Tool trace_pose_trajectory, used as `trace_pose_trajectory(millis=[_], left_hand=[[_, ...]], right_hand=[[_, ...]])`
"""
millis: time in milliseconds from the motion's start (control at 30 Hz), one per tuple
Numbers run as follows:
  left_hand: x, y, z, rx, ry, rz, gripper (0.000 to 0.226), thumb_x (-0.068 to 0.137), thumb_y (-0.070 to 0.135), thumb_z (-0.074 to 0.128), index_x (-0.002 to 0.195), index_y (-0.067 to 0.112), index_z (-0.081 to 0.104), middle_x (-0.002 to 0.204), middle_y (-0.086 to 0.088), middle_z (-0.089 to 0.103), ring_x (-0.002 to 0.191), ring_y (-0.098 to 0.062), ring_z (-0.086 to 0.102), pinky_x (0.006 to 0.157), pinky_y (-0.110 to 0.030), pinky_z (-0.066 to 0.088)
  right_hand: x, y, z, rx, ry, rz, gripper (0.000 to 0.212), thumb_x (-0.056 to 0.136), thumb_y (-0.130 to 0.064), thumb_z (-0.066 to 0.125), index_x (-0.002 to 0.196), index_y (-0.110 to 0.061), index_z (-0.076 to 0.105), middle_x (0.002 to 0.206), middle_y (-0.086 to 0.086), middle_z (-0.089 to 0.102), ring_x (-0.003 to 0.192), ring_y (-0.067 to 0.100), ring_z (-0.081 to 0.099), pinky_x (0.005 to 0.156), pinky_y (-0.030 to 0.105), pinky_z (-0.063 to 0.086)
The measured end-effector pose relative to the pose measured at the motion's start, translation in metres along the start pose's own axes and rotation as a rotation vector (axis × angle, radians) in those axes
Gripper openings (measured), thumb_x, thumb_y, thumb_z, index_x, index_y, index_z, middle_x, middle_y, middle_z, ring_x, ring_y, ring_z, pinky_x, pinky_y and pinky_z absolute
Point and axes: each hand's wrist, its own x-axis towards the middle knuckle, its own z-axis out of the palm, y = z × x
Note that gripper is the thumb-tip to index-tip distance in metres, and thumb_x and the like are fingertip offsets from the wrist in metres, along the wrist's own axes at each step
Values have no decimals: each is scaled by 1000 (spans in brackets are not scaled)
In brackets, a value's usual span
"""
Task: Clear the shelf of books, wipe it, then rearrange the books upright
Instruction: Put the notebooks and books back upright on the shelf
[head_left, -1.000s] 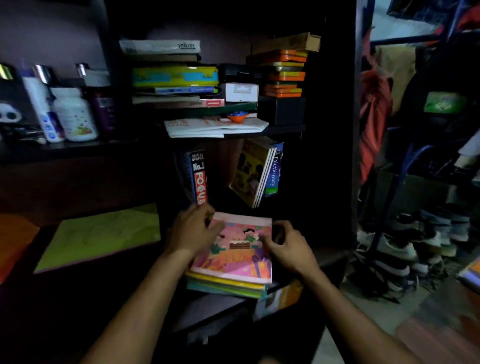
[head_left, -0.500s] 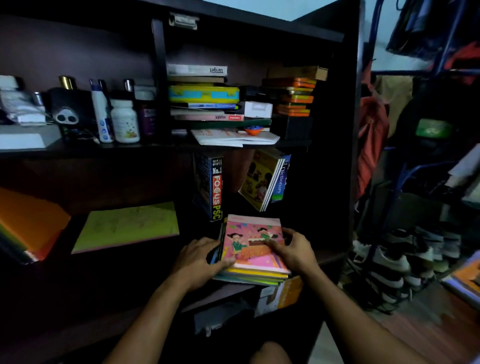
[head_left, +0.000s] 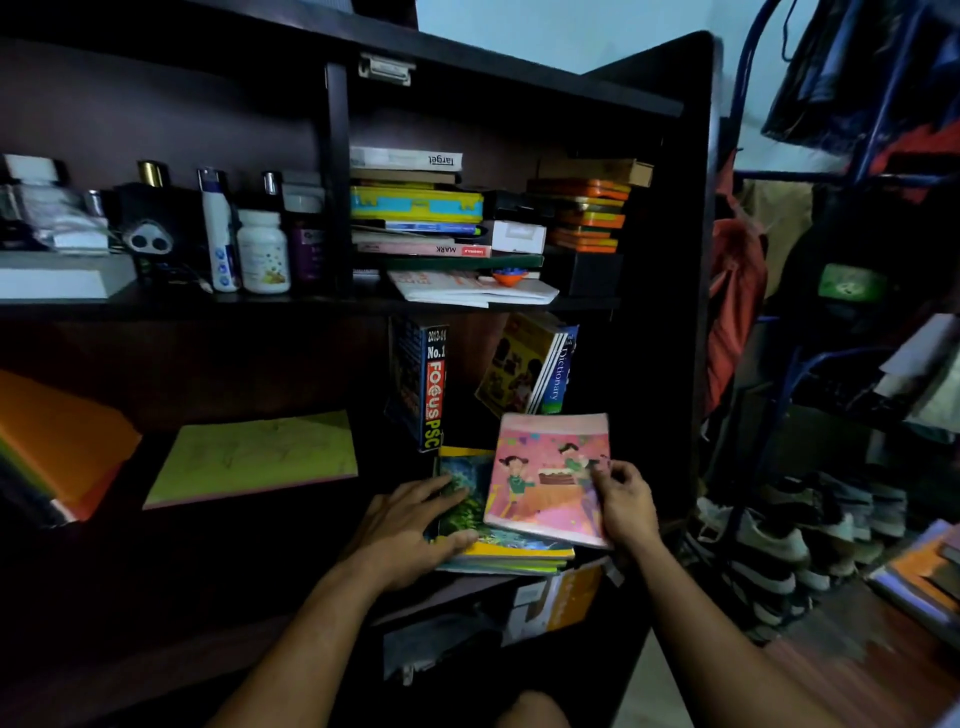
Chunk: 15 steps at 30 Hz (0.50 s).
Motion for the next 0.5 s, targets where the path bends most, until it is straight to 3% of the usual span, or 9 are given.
trace_pose_trajectory(millis=[67,167,267,333,433,500], left_hand=[[0,1,1,25,21,32,107,61,101,14,153,48,28,163,27,16,149,-1,10,115,-31,12],[-2,3,2,94,99,139,102,72,97,20,156,39,26,162,19,27,151,-4,11,115,-29,9],[-3,3,4,139,196,244,101,81,91,19,155,25,35,157,5,42,150,-14,26,115,-30,11],[-3,0,7,101,282,287,93,88,83,26,154,19,36,155,-1,46,143,-19,40,113,-32,20],[-3,-1,8,35,336,331,89,88,70,43,161,32,8,165,8,23,145,-7,30,114,-32,21],[-3,-1,5,28,295,340,97,85,65,50,159,40,-9,166,18,4,146,2,18,115,-28,20]], right_hand=[[-7,-4,-3,59,43,-52,15,101,-21,60,102,-6,62,81,-2,64,72,13,61,52,12,43],[-17,-10,4,71,-39,-99,18,99,-22,61,99,-5,63,81,1,68,60,-4,63,49,9,45],[-21,-9,13,-8,-131,-141,22,97,-33,63,100,-11,64,90,6,73,74,9,69,58,20,51],[-23,-6,20,-313,-129,-245,24,97,-39,63,108,-18,66,99,8,70,86,19,67,69,30,52],[-39,-19,34,-872,20,-502,41,95,-57,53,119,-27,67,107,6,55,101,29,55,83,40,46],[-61,-51,45,-865,-96,-521,56,96,-67,38,124,-26,64,111,6,58,107,29,56,87,41,46]])
